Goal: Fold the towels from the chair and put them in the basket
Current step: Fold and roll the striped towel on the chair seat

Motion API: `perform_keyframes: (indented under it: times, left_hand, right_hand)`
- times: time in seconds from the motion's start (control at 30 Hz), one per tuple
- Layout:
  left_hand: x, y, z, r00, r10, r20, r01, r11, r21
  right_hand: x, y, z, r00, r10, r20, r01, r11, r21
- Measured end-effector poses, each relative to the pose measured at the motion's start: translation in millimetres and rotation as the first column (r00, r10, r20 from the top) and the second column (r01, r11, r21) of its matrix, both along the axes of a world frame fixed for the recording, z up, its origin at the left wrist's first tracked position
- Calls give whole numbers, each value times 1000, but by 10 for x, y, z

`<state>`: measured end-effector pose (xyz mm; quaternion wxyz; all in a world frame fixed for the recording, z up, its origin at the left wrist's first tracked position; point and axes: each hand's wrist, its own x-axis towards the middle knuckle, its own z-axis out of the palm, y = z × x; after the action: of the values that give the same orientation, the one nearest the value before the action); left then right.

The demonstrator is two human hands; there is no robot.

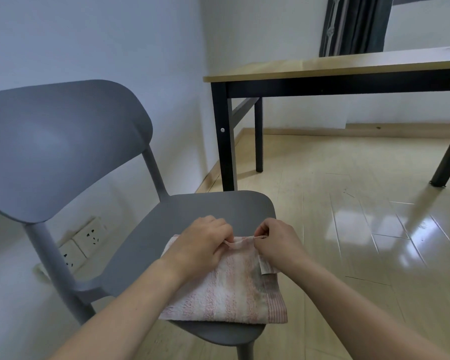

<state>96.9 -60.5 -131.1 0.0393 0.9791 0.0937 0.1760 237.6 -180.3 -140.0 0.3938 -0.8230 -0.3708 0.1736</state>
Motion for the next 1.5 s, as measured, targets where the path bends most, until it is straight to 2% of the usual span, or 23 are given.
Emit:
perform_keyframes:
  times: [0.03,0.07,0.17,0.3,0.4,0.53,0.63,0.7,0.77,0.83,0.93,0.97,1.0,1.07,1.13,1.17,1.2,1.27,1.37,1.5]
  left_hand:
    - [4,-4,-19,1000,-11,-11,10,1000,-9]
    - [11,-11,-35,999,9,-36,-12,997,-83]
    - [51,8,-62,985,116,-130,-160,896,-414]
    - [179,51,-97,959,168,-227,-269,790,-552]
    - [241,61,-86,929,185,-321,-356,685,-636]
    - [271,30,-113,882,245,-403,-417,804,-424]
    - [249,14,-61,853,278,-443,-434,847,-305]
    - [200,33,-22,864,300,-405,-434,851,-295]
    - [145,76,-8,885,347,-312,-454,795,-403]
    - [83,128,-38,862,444,-244,-506,725,-467]
    - [-49,214,-125,776,599,-198,-606,622,-495]
    - [-108,228,-142,749,634,-194,-631,592,-500]
    - [-165,233,-151,731,653,-199,-648,572,-502]
    - [-263,215,-156,705,662,-255,-696,576,-430]
    - [-329,165,-173,675,691,-259,-737,649,-191]
    - [-350,139,-182,692,690,-214,-716,693,-79]
    - [-361,129,-207,731,661,-169,-674,738,-31]
    - [-379,129,-283,798,563,-217,-590,802,-88]
    - [-419,180,-412,770,533,-351,-627,732,-265]
    - [-430,160,-396,769,562,-304,-636,720,-278]
  right_hand:
    - [-3,-4,-7,1000,-5,-8,6,1000,18]
    - [-6,-8,-15,1000,-8,-12,9,999,34]
    - [-9,-9,-32,1000,-2,-7,3,997,79]
    - [1,-7,-45,1000,7,4,-7,993,117]
    - [20,17,-60,997,-12,-71,22,989,144]
    - [58,116,-60,989,-39,-139,65,980,187]
    - [166,272,23,997,5,-76,10,982,191]
    - [230,394,118,997,65,-29,-58,978,198]
    - [222,500,207,994,100,40,-106,976,190]
    - [127,562,250,973,80,218,-109,986,126]
    - [-158,549,147,847,114,519,-93,993,-68]
    - [-249,535,72,815,163,556,-93,984,-153]
    - [-327,512,-3,808,223,545,-105,965,-239]
    - [-440,470,-138,840,351,414,-175,897,-406]
    - [-497,451,-210,846,411,340,-220,850,-479]
    - [-503,458,-218,834,422,356,-218,844,-491]
    - [-499,475,-205,814,435,386,-208,837,-505]
    - [-471,528,-144,785,459,416,-185,815,-549]
    - [-437,591,-89,831,438,343,-203,813,-546]
    - [-467,453,-259,868,368,335,-215,884,-414]
